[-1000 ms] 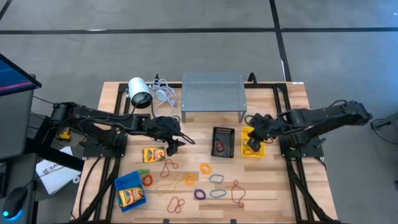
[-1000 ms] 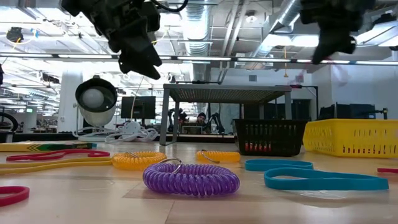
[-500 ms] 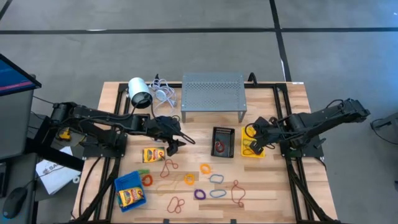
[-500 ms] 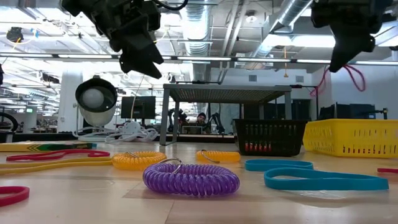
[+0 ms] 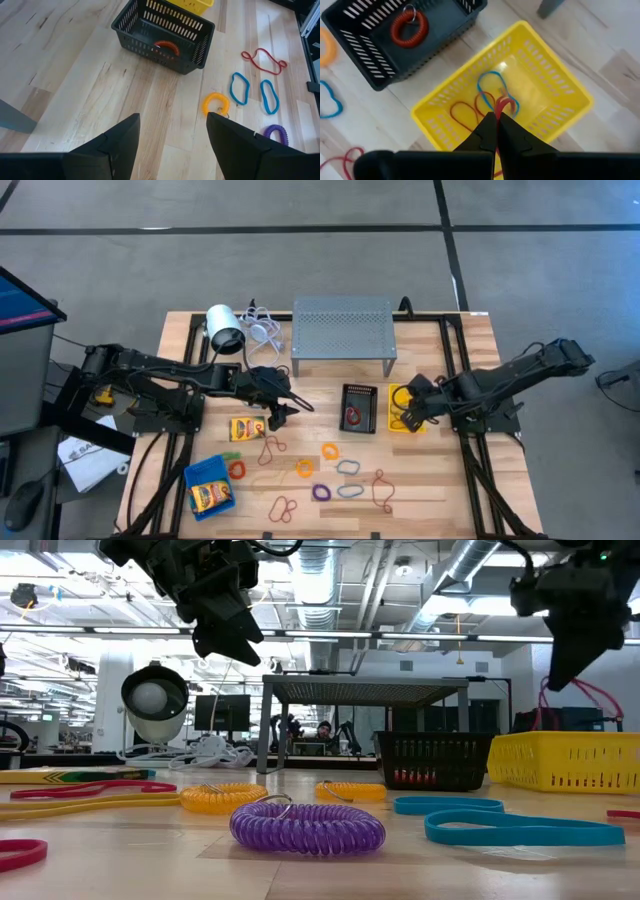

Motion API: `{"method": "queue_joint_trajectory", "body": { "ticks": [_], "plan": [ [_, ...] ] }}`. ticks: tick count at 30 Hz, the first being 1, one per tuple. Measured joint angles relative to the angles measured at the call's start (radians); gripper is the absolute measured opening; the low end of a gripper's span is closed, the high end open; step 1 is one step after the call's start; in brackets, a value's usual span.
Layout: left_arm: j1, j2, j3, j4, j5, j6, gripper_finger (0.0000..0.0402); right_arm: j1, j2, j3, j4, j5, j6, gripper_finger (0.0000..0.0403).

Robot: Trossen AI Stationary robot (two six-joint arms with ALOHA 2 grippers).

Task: Pick & Place Office Desk Supplies
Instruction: Put the red rubber band into the yellow basket

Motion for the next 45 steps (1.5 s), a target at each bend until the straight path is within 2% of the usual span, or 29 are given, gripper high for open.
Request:
{"method": "queue_joint_trajectory", "body": {
  "ticks": [8, 12, 17, 24, 28, 35, 38, 41, 45],
  "plan": [
    [0.0, 0.0, 0.0, 0.002, 0.0, 0.0, 0.0226, -0.016, 0.0, -0.043, 0.083, 0.0, -0.016, 0.0006],
    [0.0, 0.0, 0.0, 0.008, 0.0, 0.0, 0.0226, -0.016, 0.0, -0.104, 0.161, -0.03, -0.001, 0.0023],
    [0.0, 0.0, 0.0, 0.03, 0.0, 0.008, 0.0226, -0.016, 0.0, -0.163, 0.254, -0.091, -0.012, 0.0084],
    [0.0, 0.0, 0.0, 0.038, 0.0, 0.009, 0.0226, -0.04, 0.0, -0.172, 0.27, -0.097, -0.017, 0.0209],
    [0.0, 0.0, 0.0, 0.037, -0.001, 0.01, 0.0226, -0.053, -0.002, -0.172, 0.27, -0.097, -0.028, 0.0245],
    [0.003, 0.0, 0.0, 0.037, -0.001, 0.011, 0.0223, -0.009, -0.036, -0.08, 0.271, -0.119, -0.09, 0.0226],
    [0.003, 0.0, 0.0, 0.037, -0.001, 0.011, 0.0223, 0.034, -0.055, -0.021, 0.287, -0.203, -0.117, 0.0207],
    [0.003, 0.0, 0.0, 0.037, -0.002, 0.011, 0.0223, 0.102, -0.059, 0.01, 0.364, -0.282, -0.116, 0.0187],
    [0.003, 0.0, 0.0, 0.037, -0.011, 0.008, 0.0223, 0.204, -0.028, 0.014, 0.486, -0.294, -0.083, 0.0158]
  ]
}}
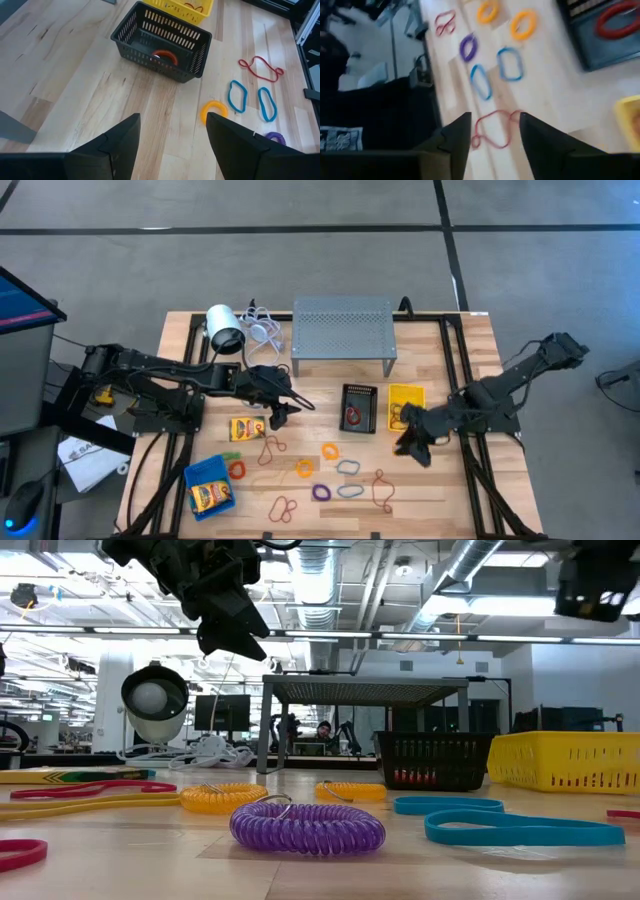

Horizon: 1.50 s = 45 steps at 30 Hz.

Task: Pick & Place Office Desk Supplies
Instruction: Put the red rubber band into the yellow basket

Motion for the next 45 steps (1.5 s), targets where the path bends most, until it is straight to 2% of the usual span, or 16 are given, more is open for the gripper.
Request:
{"method": "queue_joint_trajectory", "body": {
  "ticks": [3, 6, 10, 13, 17, 20, 24, 38, 45],
  "plan": [
    [0.0, 0.0, 0.0, 0.0, -0.005, 0.0, 0.0223, 0.062, 0.048, 0.0, 0.025, 0.012, 0.046, 0.0136],
    [0.0, 0.0, 0.0, 0.002, -0.004, 0.0, 0.0223, 0.118, 0.112, 0.0, 0.021, 0.09, 0.073, 0.0117],
    [0.0, 0.0, 0.0, 0.002, -0.004, 0.0, 0.0223, 0.164, 0.212, 0.0, 0.023, 0.133, 0.082, 0.011],
    [-0.001, 0.0, 0.0, 0.0, 0.001, 0.017, 0.0223, 0.179, 0.293, 0.0, 0.066, 0.133, 0.1, 0.0126],
    [-0.004, 0.0, 0.0, 0.0, 0.042, 0.063, 0.0223, 0.194, 0.401, 0.0, 0.201, 0.121, 0.109, 0.0168],
    [-0.004, 0.0, 0.0, 0.0, 0.058, 0.072, 0.0223, 0.182, 0.467, 0.0, 0.235, 0.103, 0.178, 0.0193],
    [-0.004, 0.0, 0.0, -0.001, 0.064, 0.079, 0.0223, 0.168, 0.538, -0.001, 0.243, 0.082, 0.23, 0.0198],
    [-0.004, 0.0, 0.001, 0.0, 0.063, 0.074, 0.0223, 0.162, 0.714, 0.127, 0.217, 0.059, 0.18, 0.0109],
    [-0.004, 0.0, 0.001, 0.002, 0.063, 0.045, 0.0223, 0.162, 0.79, 0.197, 0.125, 0.051, 0.161, 0.0098]
  ]
}}
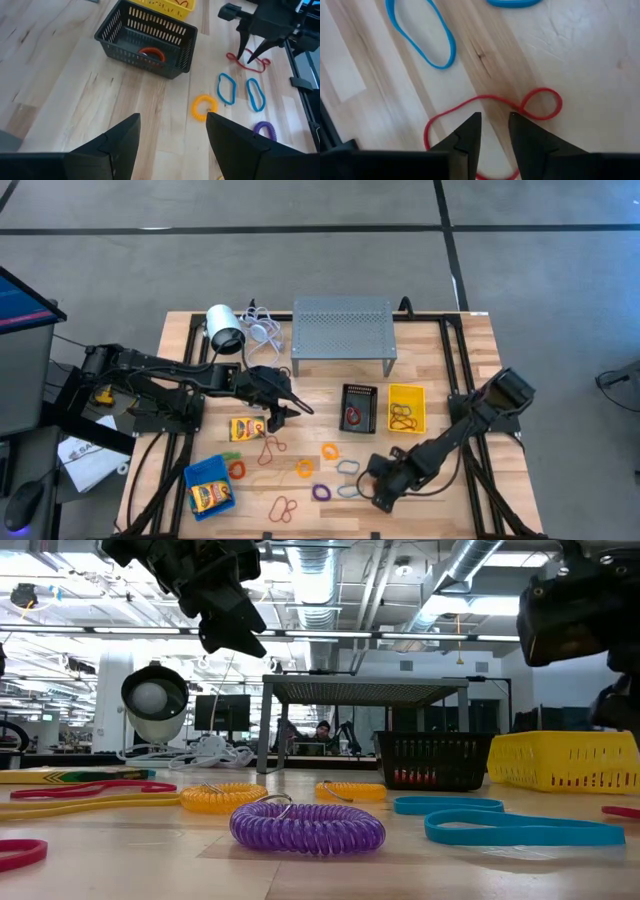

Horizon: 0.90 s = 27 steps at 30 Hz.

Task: Pick & Place Office Desk Supplies
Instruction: Put the red rubber band into the yellow basket

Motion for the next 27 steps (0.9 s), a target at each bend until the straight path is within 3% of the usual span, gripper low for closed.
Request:
{"method": "queue_joint_trajectory", "body": {
  "ticks": [13, 27],
  "plan": [
    [-0.027, 0.0, 0.0, -0.001, 0.0, -0.001, 0.0223, -0.001, 0.006, 0.123, -0.204, -0.006, -0.009, 0.0103],
    [-0.027, 0.0, 0.0, -0.002, 0.0, -0.001, 0.0223, -0.03, 0.006, 0.105, -0.25, 0.005, -0.024, 0.0104]
  ]
}}
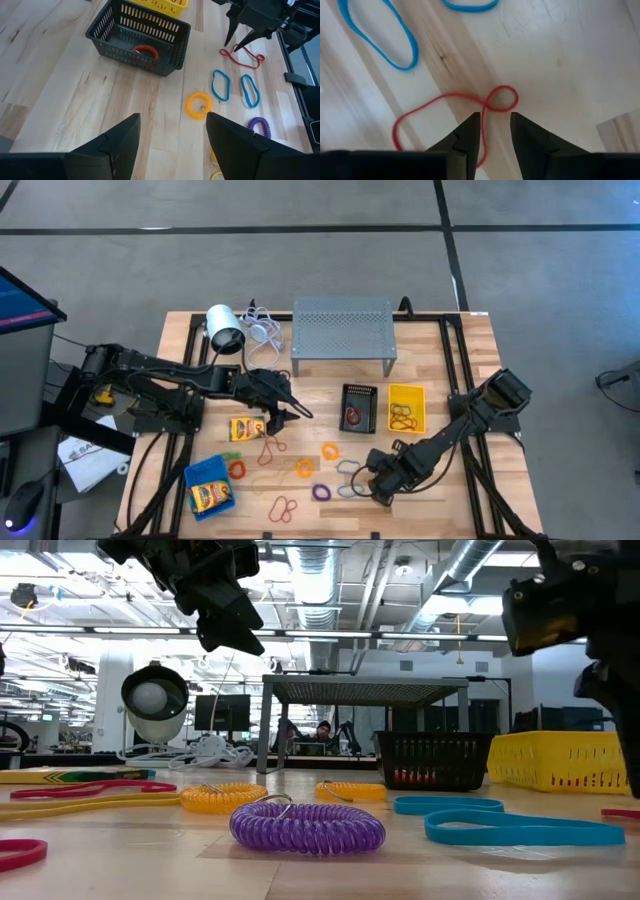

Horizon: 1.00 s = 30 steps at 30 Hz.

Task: Pick & Place Office Desk Supplies
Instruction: Put the red rubber band into the yellow basket

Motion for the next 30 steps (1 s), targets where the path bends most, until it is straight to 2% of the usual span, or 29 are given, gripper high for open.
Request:
{"method": "queue_joint_trajectory", "body": {
  "ticks": [16, 26, 30],
  "plan": [
    [0.0, 0.0, 0.0, 0.0, 0.0, 0.0, 0.0223, 0.009, 0.001, -0.015, 0.08, -0.025, -0.008, 0.0107],
    [-0.012, 0.0, 0.0, 0.0, 0.0, -0.001, 0.0223, 0.01, 0.105, 0.006, 0.106, -0.033, -0.005, 0.0181],
    [-0.031, 0.0, 0.0, 0.0, 0.0, -0.001, 0.0223, 0.011, 0.097, 0.004, 0.106, 0.012, 0.026, 0.0191]
  ]
}}
